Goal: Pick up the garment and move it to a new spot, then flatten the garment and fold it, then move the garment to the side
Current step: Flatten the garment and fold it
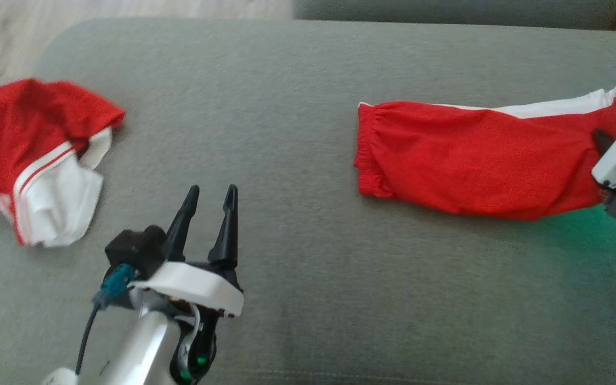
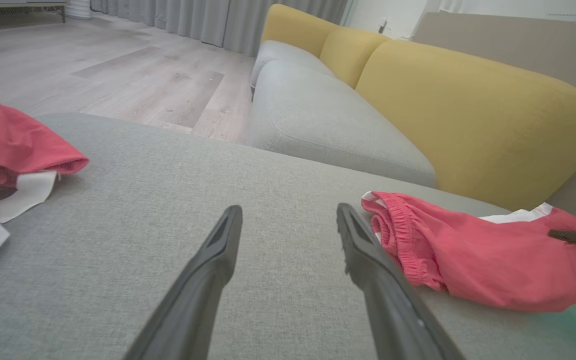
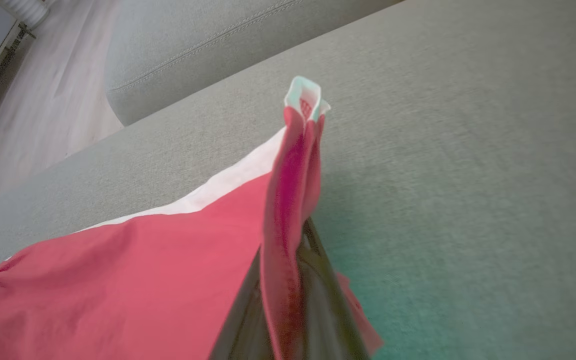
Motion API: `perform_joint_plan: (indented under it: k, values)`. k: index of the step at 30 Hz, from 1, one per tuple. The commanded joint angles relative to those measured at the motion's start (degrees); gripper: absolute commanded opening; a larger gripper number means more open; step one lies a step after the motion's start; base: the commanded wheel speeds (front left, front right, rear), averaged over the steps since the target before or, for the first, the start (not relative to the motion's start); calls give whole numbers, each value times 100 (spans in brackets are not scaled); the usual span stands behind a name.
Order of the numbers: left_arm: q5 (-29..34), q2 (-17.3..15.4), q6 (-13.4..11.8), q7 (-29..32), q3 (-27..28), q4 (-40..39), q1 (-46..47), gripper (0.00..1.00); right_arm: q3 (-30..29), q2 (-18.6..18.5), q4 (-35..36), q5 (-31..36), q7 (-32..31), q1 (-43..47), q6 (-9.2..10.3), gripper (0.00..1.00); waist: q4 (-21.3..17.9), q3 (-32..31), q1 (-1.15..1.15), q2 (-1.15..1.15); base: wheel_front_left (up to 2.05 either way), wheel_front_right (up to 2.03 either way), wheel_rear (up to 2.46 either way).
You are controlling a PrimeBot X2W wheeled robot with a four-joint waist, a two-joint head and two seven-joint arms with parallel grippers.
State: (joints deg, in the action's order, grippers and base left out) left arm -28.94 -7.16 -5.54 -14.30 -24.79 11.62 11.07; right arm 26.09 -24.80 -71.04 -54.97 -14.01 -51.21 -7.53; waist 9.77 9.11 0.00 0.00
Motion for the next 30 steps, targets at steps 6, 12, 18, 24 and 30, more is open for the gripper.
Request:
perform_joint_plan:
  k: [6, 12, 18, 24, 30]
  values:
    - [273, -131, -74, -70, 334, -195, -44, 100, 193, -8, 355, -23, 310, 183, 4, 0, -578, -290, 0, 0, 0, 0, 0]
    - [326, -20, 3, -70, 358, -119, -120, 100, 317, 80, 635, -7, 421, 74, 4, 0, -548, -379, 0, 0, 0, 0, 0]
    - [336, 90, 69, -70, 374, 9, -159, 100, 652, 453, 1040, 110, 303, -98, 4, 0, -268, -450, 0, 0, 0, 0, 0]
    - [340, 163, 105, -70, 386, 146, -118, 100, 909, 952, 802, 267, 65, -231, 4, 0, 93, -410, 0, 0, 0, 0, 0]
    - [358, 214, 146, -70, 402, 224, -75, 100, 1026, 1379, 434, 397, 97, -352, 4, 0, 318, -323, 0, 0, 0, 0, 0]
